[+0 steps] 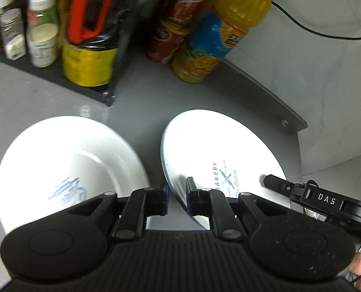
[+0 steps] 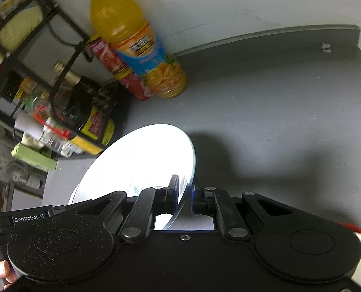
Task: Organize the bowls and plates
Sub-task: 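Lift the 'BAKERY' plate and lower it onto the plate stack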
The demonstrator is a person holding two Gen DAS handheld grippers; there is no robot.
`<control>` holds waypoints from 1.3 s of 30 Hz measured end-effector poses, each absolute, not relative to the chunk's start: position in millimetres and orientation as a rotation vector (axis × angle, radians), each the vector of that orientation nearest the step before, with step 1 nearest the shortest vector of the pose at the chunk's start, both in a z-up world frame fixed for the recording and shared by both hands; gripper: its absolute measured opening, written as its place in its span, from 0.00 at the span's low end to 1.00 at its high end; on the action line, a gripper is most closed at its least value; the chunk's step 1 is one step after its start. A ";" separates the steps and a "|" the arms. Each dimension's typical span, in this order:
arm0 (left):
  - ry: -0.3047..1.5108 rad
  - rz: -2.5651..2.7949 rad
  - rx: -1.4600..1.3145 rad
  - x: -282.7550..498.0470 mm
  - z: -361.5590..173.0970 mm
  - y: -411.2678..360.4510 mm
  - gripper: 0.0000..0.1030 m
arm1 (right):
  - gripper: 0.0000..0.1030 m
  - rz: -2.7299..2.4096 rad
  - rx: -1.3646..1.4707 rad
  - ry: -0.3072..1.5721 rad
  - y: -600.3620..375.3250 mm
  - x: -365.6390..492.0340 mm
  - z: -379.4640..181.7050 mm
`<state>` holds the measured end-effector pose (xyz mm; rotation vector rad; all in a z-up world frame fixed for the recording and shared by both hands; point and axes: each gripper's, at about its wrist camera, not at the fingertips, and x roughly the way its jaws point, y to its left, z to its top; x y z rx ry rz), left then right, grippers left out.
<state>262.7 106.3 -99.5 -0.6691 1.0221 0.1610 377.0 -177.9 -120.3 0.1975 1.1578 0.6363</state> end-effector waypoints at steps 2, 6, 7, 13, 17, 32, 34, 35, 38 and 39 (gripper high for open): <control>1.023 0.174 -0.675 254.1 -100.0 110.7 0.12 | 0.09 0.650 0.190 1.159 -170.9 372.5 -120.2; 1.019 0.208 -0.685 234.9 -103.5 122.4 0.12 | 0.09 0.677 0.176 1.171 -154.0 362.1 -123.5; 1.020 0.219 -0.692 229.8 -105.4 126.3 0.12 | 0.09 0.684 0.169 1.176 -149.6 359.3 -124.5; 1.017 0.261 -0.738 201.3 -113.5 147.8 0.11 | 0.09 0.730 0.131 1.192 -123.8 345.0 -129.5; 1.012 0.289 -0.745 187.7 -116.7 160.7 0.11 | 0.10 0.759 0.100 1.202 -106.2 337.4 -130.9; 1.025 0.372 -0.850 153.9 -147.2 191.4 0.11 | 0.10 0.790 -0.052 1.202 -58.8 313.4 -136.3; 1.037 0.371 -0.858 154.6 -152.1 192.3 0.11 | 0.10 0.782 -0.070 1.202 -56.8 312.0 -137.7; 1.041 0.369 -0.864 154.9 -154.2 192.6 0.11 | 0.10 0.777 -0.078 1.202 -56.0 311.9 -138.7; 1.054 0.367 -0.875 156.1 -159.4 193.2 0.12 | 0.10 0.768 -0.092 1.206 -54.8 310.2 -142.3; 1.059 0.369 -0.876 156.5 -161.2 193.5 0.12 | 0.10 0.768 -0.095 1.202 -54.4 309.3 -142.5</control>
